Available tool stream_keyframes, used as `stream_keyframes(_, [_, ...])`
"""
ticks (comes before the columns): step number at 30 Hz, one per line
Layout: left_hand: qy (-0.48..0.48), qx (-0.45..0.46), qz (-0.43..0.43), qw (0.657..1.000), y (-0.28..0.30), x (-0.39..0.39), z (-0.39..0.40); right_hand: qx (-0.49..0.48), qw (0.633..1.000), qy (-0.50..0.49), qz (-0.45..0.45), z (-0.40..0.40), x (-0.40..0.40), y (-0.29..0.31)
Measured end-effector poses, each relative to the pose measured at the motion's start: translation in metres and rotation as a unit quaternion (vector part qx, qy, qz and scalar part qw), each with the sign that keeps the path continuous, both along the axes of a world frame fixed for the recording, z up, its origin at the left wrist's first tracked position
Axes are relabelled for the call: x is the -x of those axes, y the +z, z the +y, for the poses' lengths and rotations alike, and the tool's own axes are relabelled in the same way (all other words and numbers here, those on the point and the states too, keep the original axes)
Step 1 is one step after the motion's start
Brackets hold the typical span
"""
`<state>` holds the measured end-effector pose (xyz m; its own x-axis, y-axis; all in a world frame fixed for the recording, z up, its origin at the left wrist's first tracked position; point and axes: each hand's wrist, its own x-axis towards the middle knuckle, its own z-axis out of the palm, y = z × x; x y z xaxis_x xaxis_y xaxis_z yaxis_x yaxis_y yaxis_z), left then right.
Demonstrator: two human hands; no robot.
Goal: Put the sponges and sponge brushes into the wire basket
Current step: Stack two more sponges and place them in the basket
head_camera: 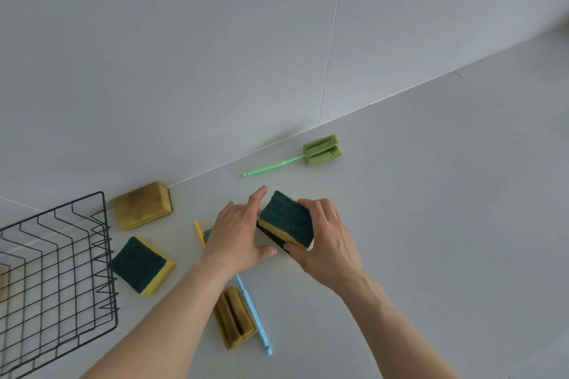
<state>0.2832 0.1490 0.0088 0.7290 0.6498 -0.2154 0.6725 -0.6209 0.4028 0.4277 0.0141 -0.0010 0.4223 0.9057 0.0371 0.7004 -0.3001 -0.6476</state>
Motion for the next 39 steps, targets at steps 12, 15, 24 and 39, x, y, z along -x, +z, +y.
stream_keyframes(12, [-0.052, -0.04, -0.028, 0.997, -0.004, 0.006, -0.009, 0.028, 0.998, 0.048, 0.018, -0.007, -0.002, -0.006])
stream_keyframes(15, [-0.087, -0.053, 0.0, 0.995, -0.008, 0.001, -0.008, 0.029, 0.998, 0.054, 0.027, -0.01, 0.0, -0.008])
stream_keyframes(24, [-0.121, -0.085, 0.005, 0.989, -0.01, -0.002, -0.007, 0.092, 0.994, 0.029, -0.059, -0.017, 0.01, -0.011])
stream_keyframes(39, [-0.044, -0.116, -0.049, 0.991, 0.058, 0.12, 0.025, 0.043, 0.983, 0.134, -0.115, 0.036, 0.089, 0.06])
